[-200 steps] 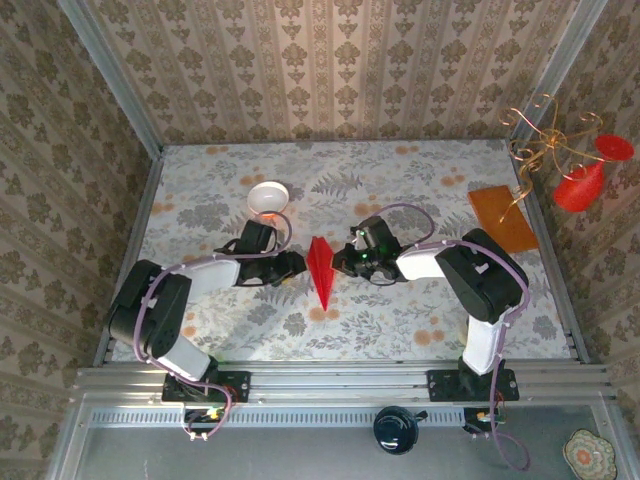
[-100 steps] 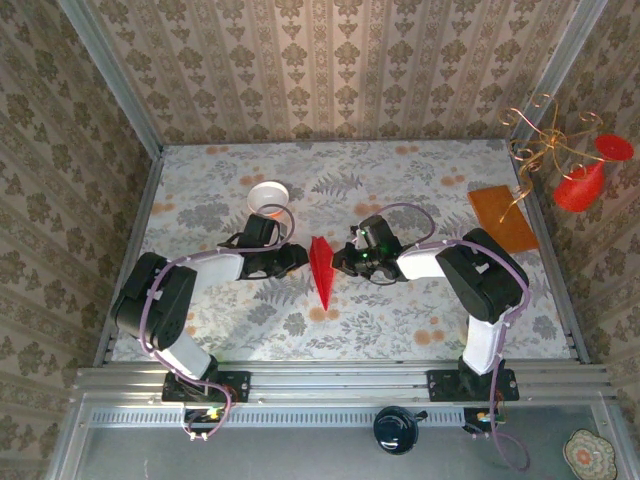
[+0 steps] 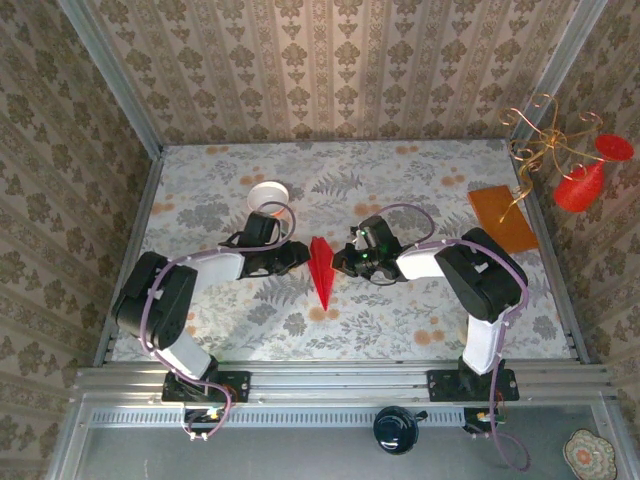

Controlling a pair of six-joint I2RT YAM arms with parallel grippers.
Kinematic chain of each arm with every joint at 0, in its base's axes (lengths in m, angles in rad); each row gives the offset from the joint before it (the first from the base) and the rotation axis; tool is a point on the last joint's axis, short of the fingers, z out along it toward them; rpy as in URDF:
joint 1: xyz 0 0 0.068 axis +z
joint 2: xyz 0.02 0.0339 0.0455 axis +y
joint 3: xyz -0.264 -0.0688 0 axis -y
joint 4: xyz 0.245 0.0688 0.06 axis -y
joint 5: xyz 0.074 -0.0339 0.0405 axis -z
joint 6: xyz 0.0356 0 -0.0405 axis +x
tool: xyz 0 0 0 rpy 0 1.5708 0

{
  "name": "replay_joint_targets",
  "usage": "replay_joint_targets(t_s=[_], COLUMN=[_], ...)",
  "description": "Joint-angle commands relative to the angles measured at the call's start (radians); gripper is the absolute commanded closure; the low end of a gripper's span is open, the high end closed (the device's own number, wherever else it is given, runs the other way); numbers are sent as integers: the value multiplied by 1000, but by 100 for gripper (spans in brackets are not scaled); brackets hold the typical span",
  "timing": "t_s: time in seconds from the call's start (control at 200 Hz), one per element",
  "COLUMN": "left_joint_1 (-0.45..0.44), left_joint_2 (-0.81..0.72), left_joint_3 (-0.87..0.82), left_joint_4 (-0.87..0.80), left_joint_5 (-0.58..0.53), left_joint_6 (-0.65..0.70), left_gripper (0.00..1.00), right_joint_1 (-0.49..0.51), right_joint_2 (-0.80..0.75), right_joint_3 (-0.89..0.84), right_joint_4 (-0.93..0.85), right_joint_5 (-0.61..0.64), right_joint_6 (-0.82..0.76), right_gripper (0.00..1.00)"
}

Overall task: Fold a paper plane with a square sheet of paper (pick it up from the middle)
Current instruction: Move a paper plane to the center of the table.

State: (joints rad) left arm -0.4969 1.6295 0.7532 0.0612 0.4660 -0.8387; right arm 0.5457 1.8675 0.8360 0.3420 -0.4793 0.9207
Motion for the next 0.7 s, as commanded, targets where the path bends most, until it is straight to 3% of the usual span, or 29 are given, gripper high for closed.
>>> replay_joint_targets(t_s=[0.0, 0.27, 0.695], left_joint_1=[-11, -6, 8], left_joint_2=[38, 46, -46], left_joint_3=[33, 76, 37], left_joint_4=[14, -39, -61], left_joint_5=[45, 34, -71], left_joint_6=[4, 52, 65], left_gripper=[65, 92, 97], right_joint_1=[-6, -19, -45], right_joint_2=[11, -33, -131], right_joint_3=[-2, -15, -41], right_joint_4=[15, -3, -120], right_joint_5=[-15, 11, 124], right_joint_6=[13, 9, -22], right_gripper=[100, 100, 100])
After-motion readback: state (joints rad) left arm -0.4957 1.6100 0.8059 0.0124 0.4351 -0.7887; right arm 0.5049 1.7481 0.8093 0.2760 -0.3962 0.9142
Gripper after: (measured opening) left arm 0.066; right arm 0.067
